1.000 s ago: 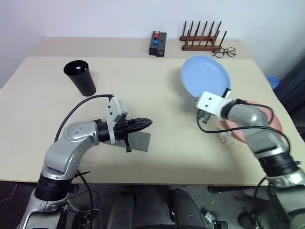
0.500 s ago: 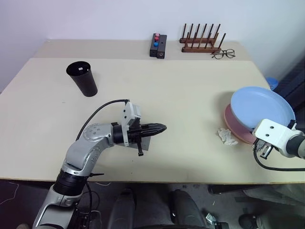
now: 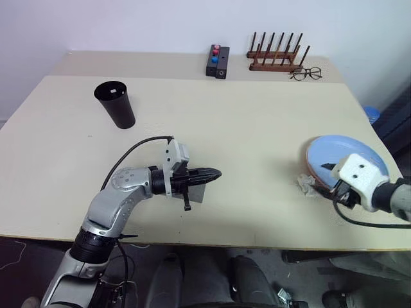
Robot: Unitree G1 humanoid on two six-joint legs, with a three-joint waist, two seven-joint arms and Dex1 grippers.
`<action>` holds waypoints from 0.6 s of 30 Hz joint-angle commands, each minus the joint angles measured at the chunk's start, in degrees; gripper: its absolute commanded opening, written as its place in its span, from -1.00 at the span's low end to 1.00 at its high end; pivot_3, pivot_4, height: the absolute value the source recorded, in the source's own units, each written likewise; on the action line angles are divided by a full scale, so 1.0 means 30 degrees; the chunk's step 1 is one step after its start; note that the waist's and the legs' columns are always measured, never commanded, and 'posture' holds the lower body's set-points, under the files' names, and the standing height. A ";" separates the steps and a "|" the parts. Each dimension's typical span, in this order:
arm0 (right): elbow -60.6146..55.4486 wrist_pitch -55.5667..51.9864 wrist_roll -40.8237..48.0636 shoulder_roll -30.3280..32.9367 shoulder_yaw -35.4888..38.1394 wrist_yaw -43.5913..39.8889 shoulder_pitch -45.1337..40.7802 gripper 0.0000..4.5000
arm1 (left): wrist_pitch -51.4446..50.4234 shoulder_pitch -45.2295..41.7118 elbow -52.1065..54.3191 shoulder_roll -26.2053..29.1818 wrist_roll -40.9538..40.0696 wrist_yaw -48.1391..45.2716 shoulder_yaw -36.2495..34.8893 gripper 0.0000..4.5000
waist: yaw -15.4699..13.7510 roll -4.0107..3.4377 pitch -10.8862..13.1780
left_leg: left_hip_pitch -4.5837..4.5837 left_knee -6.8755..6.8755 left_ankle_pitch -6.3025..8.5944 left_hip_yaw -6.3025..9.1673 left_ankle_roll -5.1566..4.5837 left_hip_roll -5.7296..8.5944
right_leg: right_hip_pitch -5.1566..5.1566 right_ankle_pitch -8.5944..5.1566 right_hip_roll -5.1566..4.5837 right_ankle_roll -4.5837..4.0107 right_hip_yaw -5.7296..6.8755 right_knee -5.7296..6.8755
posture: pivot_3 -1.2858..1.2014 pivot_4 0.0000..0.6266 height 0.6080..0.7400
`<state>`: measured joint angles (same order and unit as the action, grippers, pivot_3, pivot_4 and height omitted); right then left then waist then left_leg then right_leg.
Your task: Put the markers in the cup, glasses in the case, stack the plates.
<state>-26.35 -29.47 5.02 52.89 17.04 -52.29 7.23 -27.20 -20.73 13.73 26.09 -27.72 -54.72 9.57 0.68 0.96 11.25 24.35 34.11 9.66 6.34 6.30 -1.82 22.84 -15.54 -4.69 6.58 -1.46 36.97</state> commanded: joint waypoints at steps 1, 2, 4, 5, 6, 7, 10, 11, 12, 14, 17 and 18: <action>0.0593 0.0435 -0.0752 0.0152 -0.0666 0.0708 0.0086 0.29 | 0.0323 0.0064 0.0807 0.0106 -0.0047 0.0190 -0.0407 -1.00 | 0.0014 0.0000 0.0000 | 0.0000 0.0000 0.0000 0.0001 0.0000 0.0000 | 0.0002 0.0000 0.0000 0.0000 0.0000 0.0000 | 0.03 -0.52 1.00; 0.1089 0.0502 -0.1134 0.0270 -0.1091 0.0910 0.0201 0.29 | 0.0315 0.0171 0.0945 0.0157 -0.0049 0.0278 -0.0455 -1.00 | 0.0015 0.0000 0.0000 | 0.0000 0.0000 0.0000 0.0001 0.0001 0.0000 | 0.0003 0.0000 0.0000 -0.0001 0.0000 0.0000 | 0.03 -0.52 1.00; 0.1748 0.0691 -0.1577 0.0435 -0.1618 0.1079 0.0320 0.29 | 0.0276 0.0310 0.1162 0.0240 -0.0057 0.0437 -0.0540 -1.00 | 0.0020 -0.0001 0.0000 | -0.0001 -0.0001 0.0000 0.0001 0.0000 -0.0001 | 0.0007 0.0000 0.0000 -0.0002 0.0000 0.0001 | 0.03 -0.52 1.00; 0.1949 0.0555 -0.1632 0.0341 -0.1813 0.1259 0.0091 0.18 | 0.0258 0.0392 0.1247 0.0306 -0.0078 0.0497 -0.0590 -1.00 | 0.0020 -0.0001 0.0000 | -0.0001 -0.0002 0.0001 0.0001 0.0001 -0.0001 | 0.0008 0.0000 0.0000 -0.0002 0.0001 0.0001 | 0.03 -0.52 1.00; 0.2046 0.0484 -0.1654 0.0277 -0.1958 0.1381 -0.0150 0.06 | 0.0245 0.0477 0.1323 0.0367 -0.0105 0.0531 -0.0624 -1.00 | 0.0053 -0.0001 -0.0001 | -0.0001 -0.0005 0.0000 0.0001 0.0000 -0.0001 | 0.0009 0.0000 0.0001 -0.0002 0.0001 0.0001 | 0.03 -0.52 1.00; 0.2114 0.0446 -0.1701 0.0244 -0.2084 0.1504 -0.0345 -0.03 | 0.0239 0.0553 0.1392 0.0425 -0.0134 0.0560 -0.0642 -1.00 | 0.0070 -0.0001 -0.0001 | -0.0006 -0.0005 0.0001 0.0001 0.0000 -0.0003 | 0.0007 0.0000 0.0001 -0.0002 0.0000 0.0002 | 0.03 -0.52 1.00; 0.2325 0.0483 -0.1862 0.0282 -0.2368 0.1785 -0.0725 -0.70 | 0.0230 0.0639 0.1493 0.0513 -0.0136 0.0584 -0.0659 -1.00 | 0.0053 -0.0001 0.0000 | -0.0005 -0.0002 0.0001 -0.0001 0.0000 -0.0002 | 0.0007 -0.0001 0.0000 -0.0001 -0.0001 0.0001 | 0.03 -0.52 1.00; 0.2355 0.0651 -0.1994 0.0372 -0.2478 0.1834 -0.0774 -0.92 | 0.0248 0.0660 0.1498 0.0528 -0.0116 0.0581 -0.0668 -1.00 | 0.0043 -0.0001 0.0000 | -0.0004 -0.0002 0.0001 -0.0001 0.0000 -0.0003 | 0.0009 -0.0001 0.0001 -0.0001 0.0001 0.0002 | 0.03 -0.52 1.00; 0.2358 0.0896 -0.2110 0.0460 -0.2561 0.1871 -0.0800 -0.97 | 0.0269 0.0673 0.1503 0.0541 -0.0103 0.0591 -0.0671 -1.00 | 0.0015 -0.0001 0.0000 | -0.0001 -0.0002 0.0001 0.0000 0.0001 -0.0002 | 0.0010 -0.0001 0.0000 -0.0001 0.0001 0.0000 | 0.03 -0.52 1.00; 0.2035 0.1282 -0.2184 0.0573 -0.2553 0.1807 -0.0854 -0.97 | 0.0295 0.0696 0.1518 0.0579 -0.0105 0.0624 -0.0699 -1.00 | -0.0002 -0.0001 0.0000 | 0.0008 -0.0002 0.0001 0.0000 0.0001 -0.0001 | 0.0010 -0.0002 0.0000 -0.0001 0.0000 -0.0007 | 0.03 -0.52 1.00; 0.1213 0.1569 -0.1364 0.0189 -0.1930 0.1848 -0.1775 -0.97 | 0.0318 0.0758 0.1636 0.0616 -0.0095 0.0755 -0.0796 -1.00 | 0.0063 -0.0003 0.0001 | 0.0009 -0.0004 0.0003 -0.0001 0.0000 -0.0001 | 0.0013 -0.0002 0.0000 0.0001 0.0000 -0.0010 | 0.03 -0.52 1.00; 0.1020 0.1490 -0.1082 0.0148 -0.1746 0.1802 -0.2146 -0.97 | 0.0292 0.0768 0.1682 0.0625 -0.0101 0.0808 -0.0825 -1.00 | 0.0107 -0.0004 0.0001 | 0.0007 -0.0004 0.0003 -0.0001 0.0000 -0.0002 | 0.0016 -0.0004 0.0000 0.0003 0.0000 -0.0008 | 0.03 -0.52 1.00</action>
<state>-20.46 -25.73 0.12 53.25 9.32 -47.06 2.72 -27.13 -18.45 16.44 27.69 -27.71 -52.45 8.14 1.00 0.95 11.26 24.37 34.09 9.67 6.34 6.30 -1.83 22.89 -15.55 -4.69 6.59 -1.46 36.95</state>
